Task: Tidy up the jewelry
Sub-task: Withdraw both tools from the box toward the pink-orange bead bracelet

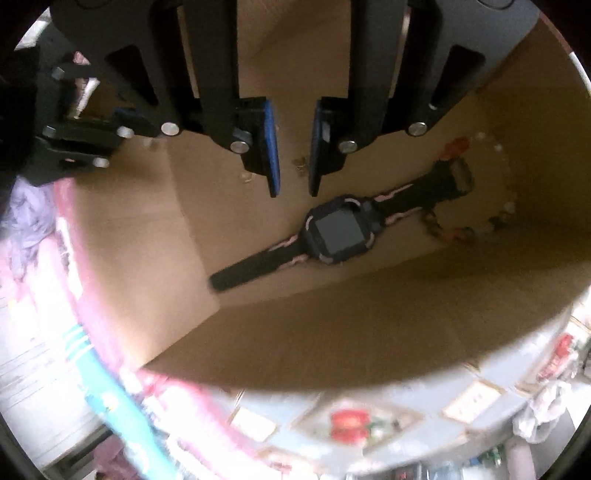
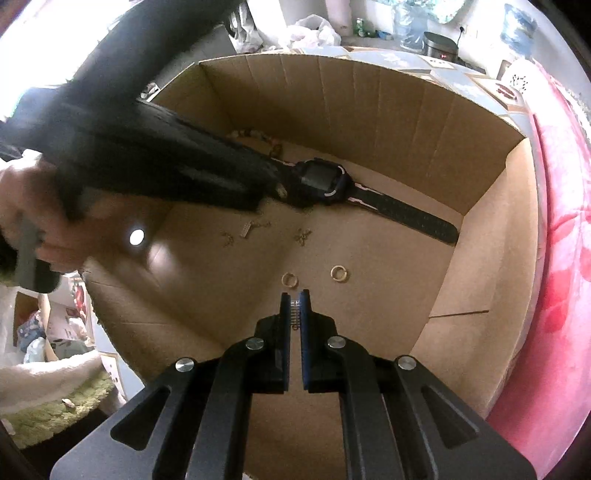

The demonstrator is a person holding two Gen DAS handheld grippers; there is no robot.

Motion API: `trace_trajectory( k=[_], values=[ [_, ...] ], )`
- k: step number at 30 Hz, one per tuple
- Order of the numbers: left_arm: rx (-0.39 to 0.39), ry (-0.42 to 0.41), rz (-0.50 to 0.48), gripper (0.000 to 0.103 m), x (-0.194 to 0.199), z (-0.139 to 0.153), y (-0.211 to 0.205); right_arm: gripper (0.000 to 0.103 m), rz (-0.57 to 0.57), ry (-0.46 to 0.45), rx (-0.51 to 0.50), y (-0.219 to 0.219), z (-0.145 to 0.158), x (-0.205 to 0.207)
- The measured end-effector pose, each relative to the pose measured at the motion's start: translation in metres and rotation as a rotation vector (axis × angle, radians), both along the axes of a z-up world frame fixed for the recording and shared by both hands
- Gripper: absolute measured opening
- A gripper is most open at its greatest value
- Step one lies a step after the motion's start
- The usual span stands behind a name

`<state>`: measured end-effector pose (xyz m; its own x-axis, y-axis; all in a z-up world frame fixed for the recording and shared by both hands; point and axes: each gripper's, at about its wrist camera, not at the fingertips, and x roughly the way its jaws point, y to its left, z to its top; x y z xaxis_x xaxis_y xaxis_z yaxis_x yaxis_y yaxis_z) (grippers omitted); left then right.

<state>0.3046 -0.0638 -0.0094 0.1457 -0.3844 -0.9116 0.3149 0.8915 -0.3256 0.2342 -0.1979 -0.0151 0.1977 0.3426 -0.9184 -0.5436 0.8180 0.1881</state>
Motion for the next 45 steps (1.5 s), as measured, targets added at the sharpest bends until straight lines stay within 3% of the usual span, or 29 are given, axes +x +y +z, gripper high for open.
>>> trace_trajectory(
  k=[6, 12, 15, 19, 24, 27, 30, 34, 39, 45],
  values=[
    [-0.12, -0.261, 0.089, 0.027, -0.061, 0.083, 0.052, 0.006, -0.006, 0.014, -0.057, 0.008, -0.003, 0.007],
    [-0.141, -0.46, 0.23, 0.031, -0.135, 0.111, 0.113, 0.008, -0.042, 0.03, -0.066, 0.012, -0.005, 0.01],
    [-0.146, -0.491, 0.306, 0.031, -0.169, 0.104, 0.145, 0.008, -0.071, 0.007, -0.051, 0.01, 0.002, 0.007],
    [-0.133, -0.515, 0.356, 0.031, -0.21, 0.087, 0.174, 0.008, -0.093, -0.072, 0.058, 0.001, 0.033, -0.013],
    [-0.118, -0.498, 0.348, 0.031, -0.243, 0.055, 0.176, 0.01, -0.047, -0.223, 0.242, -0.015, 0.083, -0.072],
    [-0.142, -0.476, 0.312, 0.032, -0.26, 0.032, 0.166, 0.02, 0.001, -0.27, 0.315, -0.019, 0.092, -0.111],
    [-0.147, -0.437, 0.282, 0.034, -0.266, 0.006, 0.152, 0.028, 0.04, -0.241, 0.33, -0.003, 0.07, -0.142],
    [-0.117, -0.396, 0.24, 0.034, -0.27, -0.023, 0.131, 0.03, 0.024, -0.183, 0.202, 0.026, 0.017, -0.16],
    [-0.028, -0.49, 0.121, 0.034, -0.283, -0.03, 0.094, 0.03, -0.142, -0.142, 0.161, 0.007, -0.018, -0.168],
    [0.008, -0.452, 0.029, 0.034, -0.283, -0.048, 0.065, 0.03, -0.369, -0.161, 0.112, -0.044, -0.024, -0.178]
  ],
)
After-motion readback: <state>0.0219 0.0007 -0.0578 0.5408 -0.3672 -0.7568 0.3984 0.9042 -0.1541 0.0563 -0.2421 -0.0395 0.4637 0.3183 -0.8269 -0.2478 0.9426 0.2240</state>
